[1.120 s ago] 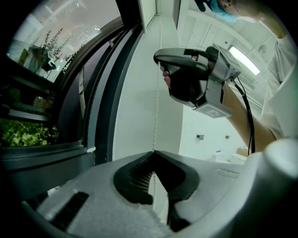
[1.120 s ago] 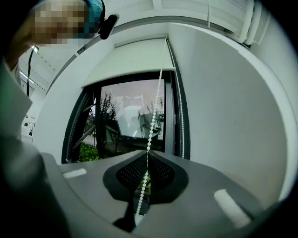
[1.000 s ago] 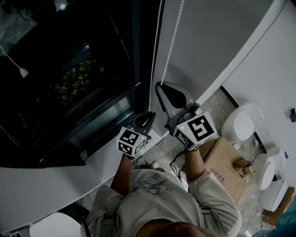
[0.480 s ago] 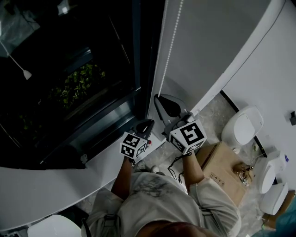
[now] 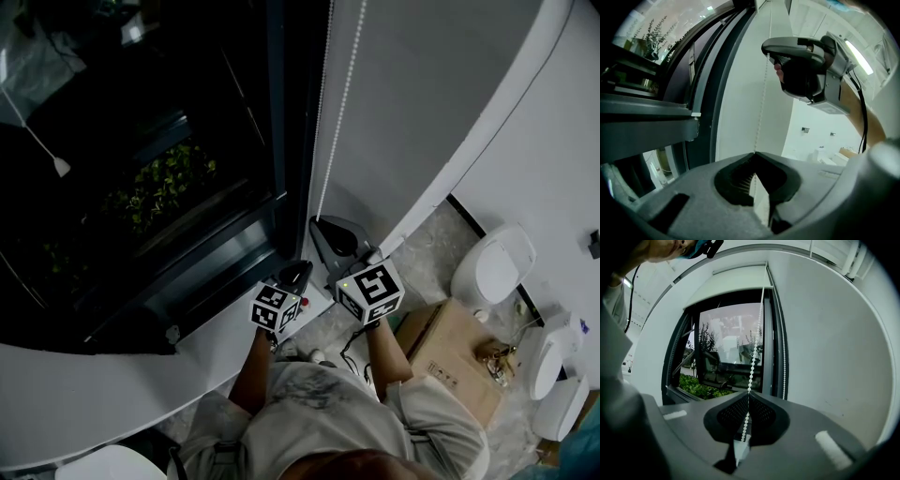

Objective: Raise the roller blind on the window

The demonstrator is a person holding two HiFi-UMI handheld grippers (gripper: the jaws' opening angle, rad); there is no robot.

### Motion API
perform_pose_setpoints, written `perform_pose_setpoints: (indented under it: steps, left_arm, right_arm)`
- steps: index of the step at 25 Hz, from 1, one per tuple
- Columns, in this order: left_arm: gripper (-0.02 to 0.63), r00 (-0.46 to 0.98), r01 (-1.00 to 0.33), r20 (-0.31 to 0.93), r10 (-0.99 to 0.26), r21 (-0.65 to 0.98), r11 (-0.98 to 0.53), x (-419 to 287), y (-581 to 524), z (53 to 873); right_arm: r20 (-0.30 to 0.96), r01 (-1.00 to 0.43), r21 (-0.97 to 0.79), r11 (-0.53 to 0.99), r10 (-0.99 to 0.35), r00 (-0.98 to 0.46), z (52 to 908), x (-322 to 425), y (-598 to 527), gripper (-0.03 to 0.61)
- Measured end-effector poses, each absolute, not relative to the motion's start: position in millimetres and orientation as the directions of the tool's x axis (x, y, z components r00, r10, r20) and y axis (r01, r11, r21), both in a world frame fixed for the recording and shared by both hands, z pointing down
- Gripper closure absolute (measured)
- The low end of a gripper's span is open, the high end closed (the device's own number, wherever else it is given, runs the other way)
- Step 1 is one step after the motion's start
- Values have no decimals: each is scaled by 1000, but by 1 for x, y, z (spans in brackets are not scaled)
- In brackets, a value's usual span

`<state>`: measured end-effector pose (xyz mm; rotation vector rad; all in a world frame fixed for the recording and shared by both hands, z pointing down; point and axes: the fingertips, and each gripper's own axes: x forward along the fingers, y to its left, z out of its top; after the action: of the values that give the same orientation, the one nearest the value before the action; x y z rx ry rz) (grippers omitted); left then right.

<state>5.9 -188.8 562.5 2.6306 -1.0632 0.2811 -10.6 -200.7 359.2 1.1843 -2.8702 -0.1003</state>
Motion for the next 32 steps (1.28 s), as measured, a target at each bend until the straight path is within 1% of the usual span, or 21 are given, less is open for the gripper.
perform_pose_setpoints:
  steps: [19,29,32]
  left_arm:
    - [603,701,-706,357,-618,226,-671,10,-189,608]
    - [598,711,-695,356,-606,224,-684,9,-178,603]
    - [573,721,-686,338,-605,220,-694,7,-175,587]
  right_arm:
    - [85,-710,43,703,-711,-698,405,-7,-199,568]
    - [78,-704,46,709,-705,-705,403,-5,-198,568]
    - [76,-700,46,713,-701,-709,403,-5,-198,568]
